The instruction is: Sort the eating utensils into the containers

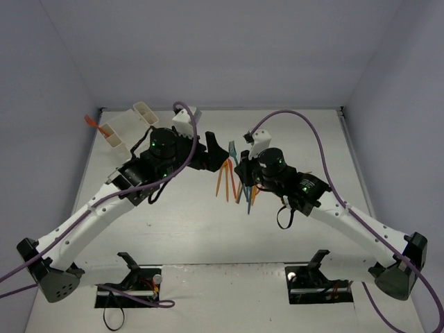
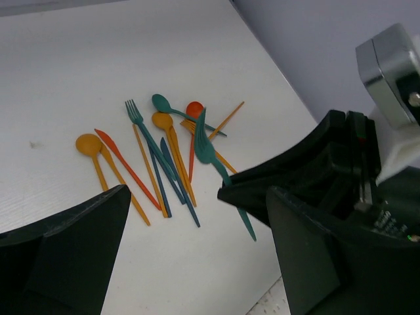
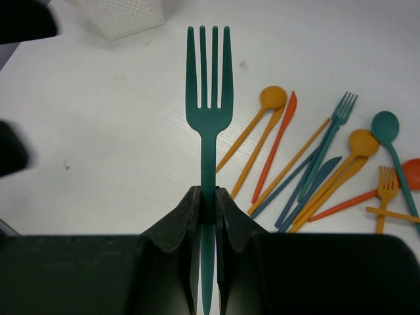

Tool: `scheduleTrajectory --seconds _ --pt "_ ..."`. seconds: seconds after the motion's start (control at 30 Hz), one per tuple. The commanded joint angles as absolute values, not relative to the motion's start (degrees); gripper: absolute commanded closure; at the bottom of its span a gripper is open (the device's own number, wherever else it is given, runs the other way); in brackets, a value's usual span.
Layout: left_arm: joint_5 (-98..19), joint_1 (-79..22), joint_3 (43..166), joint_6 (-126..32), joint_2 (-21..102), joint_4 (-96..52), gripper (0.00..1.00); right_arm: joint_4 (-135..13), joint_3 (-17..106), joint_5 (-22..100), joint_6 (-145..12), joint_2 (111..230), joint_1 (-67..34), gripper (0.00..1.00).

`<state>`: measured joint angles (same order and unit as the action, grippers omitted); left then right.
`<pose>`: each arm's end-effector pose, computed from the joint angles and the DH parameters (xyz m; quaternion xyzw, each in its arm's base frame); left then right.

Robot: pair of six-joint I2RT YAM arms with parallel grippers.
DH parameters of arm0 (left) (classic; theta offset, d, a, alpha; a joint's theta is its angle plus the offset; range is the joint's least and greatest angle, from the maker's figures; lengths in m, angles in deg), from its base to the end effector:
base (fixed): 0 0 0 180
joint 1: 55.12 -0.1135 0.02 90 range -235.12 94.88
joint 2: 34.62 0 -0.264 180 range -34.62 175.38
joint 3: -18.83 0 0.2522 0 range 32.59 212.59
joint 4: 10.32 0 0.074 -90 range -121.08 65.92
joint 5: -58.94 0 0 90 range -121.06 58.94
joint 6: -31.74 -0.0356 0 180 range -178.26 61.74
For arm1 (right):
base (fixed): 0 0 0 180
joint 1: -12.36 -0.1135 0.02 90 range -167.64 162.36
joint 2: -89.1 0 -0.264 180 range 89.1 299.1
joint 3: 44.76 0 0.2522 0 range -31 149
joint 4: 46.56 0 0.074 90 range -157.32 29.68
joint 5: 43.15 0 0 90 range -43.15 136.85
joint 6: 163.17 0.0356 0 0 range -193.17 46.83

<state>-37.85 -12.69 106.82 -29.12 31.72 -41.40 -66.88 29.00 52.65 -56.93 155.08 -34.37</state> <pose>0.1864 -0.1761 0.4304 0.1262 0.7520 -0.4141 0.4972 0.1872 0.1936 0.3650 -0.1743 0.7600 0.2927 0.5535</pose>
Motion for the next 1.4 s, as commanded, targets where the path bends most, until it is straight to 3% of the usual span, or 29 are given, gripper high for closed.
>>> scheduleTrajectory --seconds 0.0,0.1,0.3,0.53,0.73,0.87,0.93,1.1,1.23,1.37 --pt "-30.99 -9.03 111.04 -33.75 34.45 -33.91 0.18 -63.01 32.12 51.58 -58.29 153.6 -37.45 1.0" --pt "-27.89 -7.59 110.47 -35.18 35.84 -31.93 0.19 -62.85 32.37 51.06 -58.14 153.68 -38.87 1.0" --pt "-25.39 -6.38 111.17 -36.77 38.57 -31.78 0.33 -62.47 32.37 50.88 -58.38 153.09 -39.88 1.0" --pt "-25.87 -6.08 110.29 -36.63 39.38 -31.73 0.58 -62.34 32.63 50.2 -58.76 153.44 -39.93 1.0" --pt "-25.8 -6.0 109.61 -36.85 39.57 -31.36 0.94 -61.81 32.99 49.56 -59.12 154.28 -39.85 1.0" --pt "-25.61 -6.08 109.76 -38.12 39.56 -31.11 1.0 -61.69 33.38 49.4 -59.37 155.06 -39.93 0.99" --pt "-24.7 -6.08 109.29 -39.07 39.16 -31.02 1.0 -61.58 33.64 49.49 -59.49 155.32 -39.93 0.92" --pt "-21.43 -8.21 106.43 -41.42 36.6 -30.47 1.0 -61.62 33.72 49.54 -60.12 155.37 -39.93 0.43" --pt "-21.21 -14.78 103.93 -42.96 34.19 -30.88 1.0 -61.61 33.06 50.41 -60.65 154.92 -39.82 0.28" --pt "-21.0 -24.17 101.3 -48.37 30.49 -29.8 1.0 -61.68 31.86 52.0 -60.95 153.14 -39.54 0.24"
